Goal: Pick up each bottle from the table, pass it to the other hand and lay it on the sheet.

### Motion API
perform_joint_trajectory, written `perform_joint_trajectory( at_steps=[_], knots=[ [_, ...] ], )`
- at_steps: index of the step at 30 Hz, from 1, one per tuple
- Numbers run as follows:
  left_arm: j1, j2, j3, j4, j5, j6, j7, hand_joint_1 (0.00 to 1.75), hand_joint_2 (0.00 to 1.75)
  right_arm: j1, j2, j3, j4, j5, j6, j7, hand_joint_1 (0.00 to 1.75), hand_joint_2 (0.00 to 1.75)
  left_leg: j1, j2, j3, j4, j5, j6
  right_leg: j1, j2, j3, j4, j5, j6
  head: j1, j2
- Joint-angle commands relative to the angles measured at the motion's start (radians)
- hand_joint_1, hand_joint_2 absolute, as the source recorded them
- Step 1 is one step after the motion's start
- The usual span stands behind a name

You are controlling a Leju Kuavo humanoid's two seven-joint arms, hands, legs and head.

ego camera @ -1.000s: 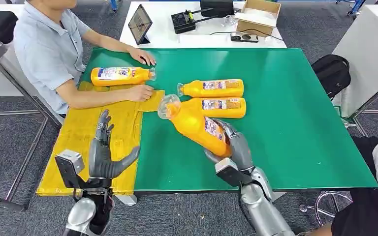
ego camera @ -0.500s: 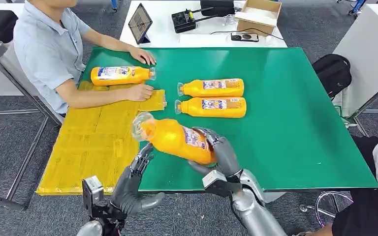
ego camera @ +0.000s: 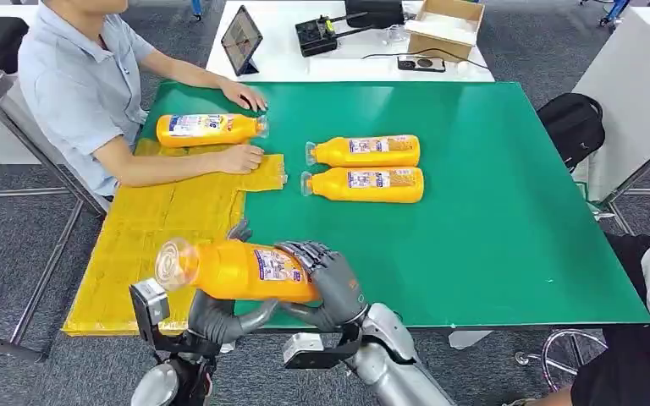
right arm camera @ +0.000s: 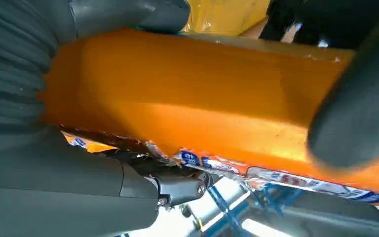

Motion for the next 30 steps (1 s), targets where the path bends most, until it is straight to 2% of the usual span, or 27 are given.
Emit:
perform_joint_trajectory(
  at_steps=[1, 5, 6, 7, 8, 19, 20, 21, 22, 23, 25, 26, 30],
  knots=[
    [-0.091, -0.008, -0.067, 0.121, 0.106, -0.005, 0.041, 0.00, 1.75, -0.073, 0.037, 0.164, 0.150, -0.066, -0.027, -0.058, 1.75, 1.75, 0.000, 0.002, 0.002, -0.001, 0.000, 0.001, 0.001, 0.000, 0.001, -0.001, 0.001, -0.003, 0.000, 0.000],
    [-0.098, 0.019, -0.116, 0.108, 0.188, -0.099, 0.040, 0.00, 1.75, -0.117, 0.057, 0.144, 0.254, -0.143, -0.014, -0.076, 1.75, 1.75, -0.001, 0.001, 0.001, -0.001, 0.000, 0.001, 0.000, 0.000, 0.001, -0.001, 0.000, -0.002, 0.000, 0.000],
    [-0.098, 0.025, -0.125, 0.100, 0.182, -0.105, 0.029, 0.31, 1.75, -0.127, 0.060, 0.141, 0.281, -0.145, -0.019, -0.083, 1.75, 1.75, 0.000, 0.002, 0.002, -0.002, 0.000, 0.001, 0.001, 0.000, 0.002, -0.001, 0.001, -0.003, 0.000, 0.000],
    [-0.097, 0.026, -0.127, 0.098, 0.181, -0.105, 0.027, 1.57, 1.75, -0.132, 0.061, 0.141, 0.298, -0.150, -0.026, -0.090, 1.75, 1.75, 0.000, 0.001, 0.002, -0.001, 0.000, 0.000, 0.001, 0.000, 0.001, -0.001, 0.001, -0.002, 0.000, 0.000],
    [-0.096, 0.030, -0.132, 0.091, 0.170, -0.106, 0.013, 1.75, 1.75, -0.133, 0.067, 0.127, 0.312, -0.177, -0.007, -0.090, 1.75, 1.75, 0.000, 0.001, 0.003, -0.002, 0.001, 0.001, 0.001, 0.000, 0.002, -0.002, 0.001, -0.004, 0.000, 0.000],
    [-0.082, 0.031, -0.135, 0.064, 0.162, -0.113, -0.008, 1.75, 1.75, -0.126, 0.072, 0.123, 0.302, -0.261, 0.011, -0.090, 1.75, 1.75, 0.000, 0.001, 0.000, 0.000, 0.000, 0.001, 0.000, 0.000, -0.001, 0.000, 0.000, -0.002, 0.000, 0.000],
    [-0.080, 0.027, -0.124, 0.058, 0.143, -0.088, -0.021, 1.75, 1.75, -0.130, 0.078, 0.119, 0.314, -0.265, 0.024, -0.090, 1.64, 1.75, 0.000, 0.001, 0.001, -0.001, 0.000, 0.001, 0.001, 0.000, 0.000, -0.001, 0.000, -0.003, 0.000, 0.000],
    [-0.078, 0.019, -0.111, 0.051, 0.136, -0.068, -0.029, 1.75, 1.75, -0.129, 0.083, 0.117, 0.316, -0.262, 0.024, -0.090, 0.65, 1.75, 0.000, 0.000, 0.000, 0.000, 0.001, 0.001, 0.000, -0.001, -0.001, 0.000, 0.000, -0.002, 0.000, 0.000],
    [-0.081, 0.019, -0.110, 0.048, 0.136, -0.068, -0.029, 1.75, 1.75, -0.128, 0.084, 0.118, 0.315, -0.262, 0.024, -0.090, 0.65, 1.75, 0.000, 0.000, 0.000, 0.000, 0.000, 0.000, 0.001, -0.001, -0.001, 0.000, 0.000, -0.002, 0.000, 0.000],
    [-0.080, 0.011, -0.096, 0.043, 0.135, -0.046, -0.025, 1.75, 1.75, -0.118, 0.087, 0.118, 0.300, -0.262, 0.022, -0.090, 0.00, 1.75, 0.000, 0.000, 0.000, 0.000, 0.000, 0.000, 0.000, 0.000, -0.001, 0.000, 0.000, -0.002, 0.000, 0.000],
    [-0.085, 0.008, -0.087, 0.043, 0.132, -0.029, -0.021, 1.75, 1.75, -0.117, 0.086, 0.128, 0.299, -0.253, 0.031, -0.090, 0.00, 1.75, 0.000, 0.000, 0.000, 0.000, 0.000, 0.000, 0.001, -0.001, -0.001, 0.000, 0.000, -0.002, 0.000, 0.000],
    [-0.092, 0.000, -0.075, 0.052, 0.118, 0.020, -0.010, 1.75, 1.75, -0.109, 0.080, 0.143, 0.279, -0.237, 0.015, -0.090, 0.00, 0.00, 0.000, 0.000, 0.000, 0.000, 0.000, 0.001, 0.001, -0.001, 0.000, -0.001, 0.000, -0.003, -0.001, 0.000],
    [-0.172, 0.001, -0.027, 0.153, 0.136, 0.126, 0.065, 1.75, 1.75, -0.097, 0.052, 0.227, 0.191, -0.229, -0.101, -0.090, 0.00, 0.00, 0.000, -0.002, 0.000, 0.000, 0.001, 0.001, 0.001, -0.003, 0.000, -0.001, 0.000, -0.003, -0.001, 0.000]
  ],
)
